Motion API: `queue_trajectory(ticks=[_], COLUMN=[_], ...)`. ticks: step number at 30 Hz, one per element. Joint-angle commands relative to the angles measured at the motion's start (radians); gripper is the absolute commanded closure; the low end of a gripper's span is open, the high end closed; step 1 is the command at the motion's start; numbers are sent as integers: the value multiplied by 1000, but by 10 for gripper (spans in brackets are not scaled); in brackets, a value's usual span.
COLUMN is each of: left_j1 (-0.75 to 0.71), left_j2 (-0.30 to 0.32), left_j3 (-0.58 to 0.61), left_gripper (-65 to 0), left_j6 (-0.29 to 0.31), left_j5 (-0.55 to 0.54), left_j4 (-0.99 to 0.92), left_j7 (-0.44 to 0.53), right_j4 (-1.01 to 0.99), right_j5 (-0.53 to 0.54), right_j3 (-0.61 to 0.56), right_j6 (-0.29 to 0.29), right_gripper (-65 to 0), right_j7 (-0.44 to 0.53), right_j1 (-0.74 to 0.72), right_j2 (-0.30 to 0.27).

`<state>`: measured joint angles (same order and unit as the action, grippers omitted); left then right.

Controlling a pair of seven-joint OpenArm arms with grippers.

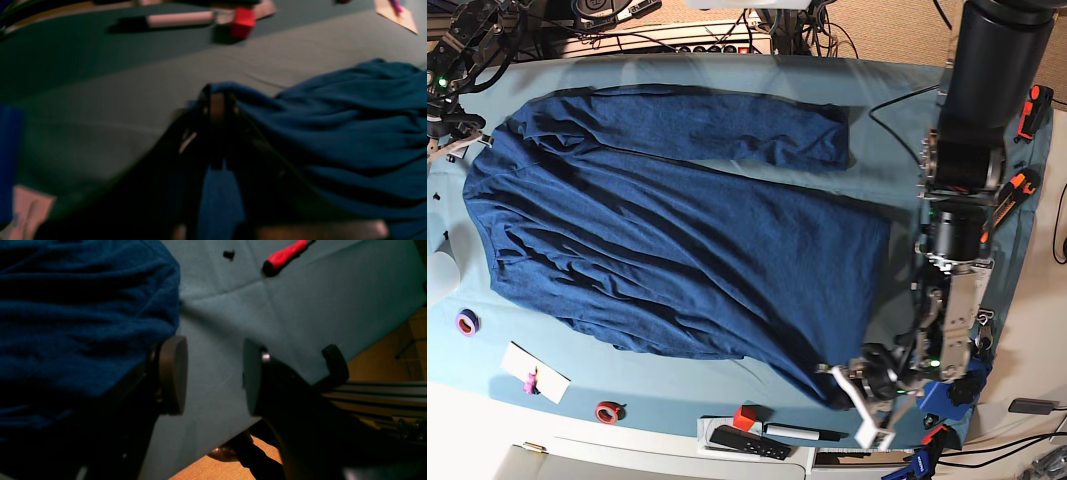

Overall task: Layout the t-shirt on the table in an organized manner, then fold the t-shirt properly
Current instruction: 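Drag the held hem corner with the left gripper along the table edge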

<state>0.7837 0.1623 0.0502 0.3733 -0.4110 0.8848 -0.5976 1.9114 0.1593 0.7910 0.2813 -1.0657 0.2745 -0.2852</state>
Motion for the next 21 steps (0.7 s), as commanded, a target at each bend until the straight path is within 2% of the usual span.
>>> queue_trajectory(ticks=[1,6,12,21], left_j1=[59,122,194,214], left_j2=[-6,-36,-38,-53], left_j3=[-5,4,91,216], left_gripper=[0,0,0,0], left_j6=[5,19,19,0], left_j5=[-11,-11,-11,13], left_j4=[17,17,17,17], left_j7=[31,31,38,153], right_j4=[18,18,18,18], right_j5=[2,2,2,2], right_j3=[8,8,8,8], right_j6=[-5,-5,-5,-5], right_gripper=[-271,-271,-271,-271], right_j7=[22,19,19,19], right_j1=[-3,-3,-3,-3], right_j2=[-23,-23,-23,-23])
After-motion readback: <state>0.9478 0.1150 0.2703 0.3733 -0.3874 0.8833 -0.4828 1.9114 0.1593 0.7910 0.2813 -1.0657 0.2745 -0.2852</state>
